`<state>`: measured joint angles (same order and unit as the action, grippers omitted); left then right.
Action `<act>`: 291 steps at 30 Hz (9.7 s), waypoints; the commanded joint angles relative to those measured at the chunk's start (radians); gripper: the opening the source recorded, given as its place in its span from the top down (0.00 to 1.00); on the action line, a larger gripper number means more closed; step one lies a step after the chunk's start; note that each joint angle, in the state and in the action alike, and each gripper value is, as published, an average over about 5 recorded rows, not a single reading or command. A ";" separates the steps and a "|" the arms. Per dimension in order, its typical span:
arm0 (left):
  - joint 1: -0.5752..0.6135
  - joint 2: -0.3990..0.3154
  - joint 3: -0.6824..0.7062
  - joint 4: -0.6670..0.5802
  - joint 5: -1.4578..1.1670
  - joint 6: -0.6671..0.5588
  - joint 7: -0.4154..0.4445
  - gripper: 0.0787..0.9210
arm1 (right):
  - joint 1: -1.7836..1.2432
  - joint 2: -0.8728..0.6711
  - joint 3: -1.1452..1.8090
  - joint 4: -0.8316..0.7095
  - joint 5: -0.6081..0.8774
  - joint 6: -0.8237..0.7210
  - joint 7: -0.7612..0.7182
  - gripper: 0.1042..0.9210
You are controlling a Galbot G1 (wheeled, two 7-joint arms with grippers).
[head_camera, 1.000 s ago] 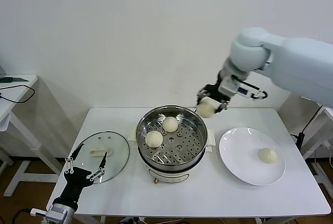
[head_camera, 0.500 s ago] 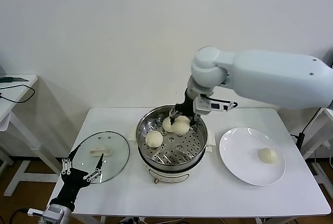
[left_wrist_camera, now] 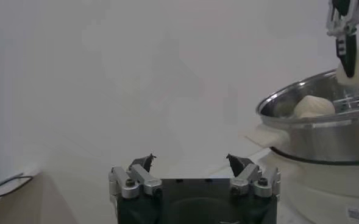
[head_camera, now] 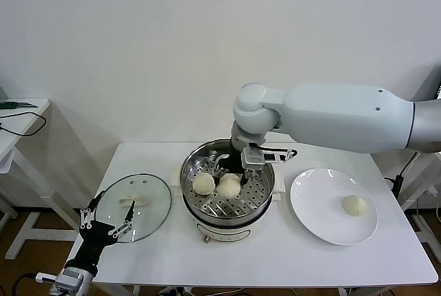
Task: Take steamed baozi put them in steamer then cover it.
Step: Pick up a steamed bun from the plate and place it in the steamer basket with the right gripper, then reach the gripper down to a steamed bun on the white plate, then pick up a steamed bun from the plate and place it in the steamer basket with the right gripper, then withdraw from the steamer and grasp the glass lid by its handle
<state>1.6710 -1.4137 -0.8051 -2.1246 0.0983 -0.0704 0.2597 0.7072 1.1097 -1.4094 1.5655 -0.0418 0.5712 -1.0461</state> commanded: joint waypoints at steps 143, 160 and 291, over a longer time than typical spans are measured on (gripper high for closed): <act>0.027 -0.017 0.060 -0.040 0.040 -0.007 -0.018 0.12 | -0.921 -0.438 0.991 -0.603 -0.317 -0.557 -0.210 0.21; 0.027 -0.014 0.083 -0.063 0.044 -0.006 -0.024 0.12 | -0.615 -0.681 0.651 -0.271 -0.003 -0.682 -0.248 0.24; -0.070 0.010 -0.040 -0.050 -0.085 0.085 -0.007 0.12 | -0.622 -0.657 0.943 0.004 0.737 -0.895 0.365 0.12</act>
<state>1.6124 -1.4104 -0.8253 -2.1672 0.0380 -0.0343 0.2548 0.5261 0.7108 -1.0306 1.4782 0.6254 -0.4485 -1.0231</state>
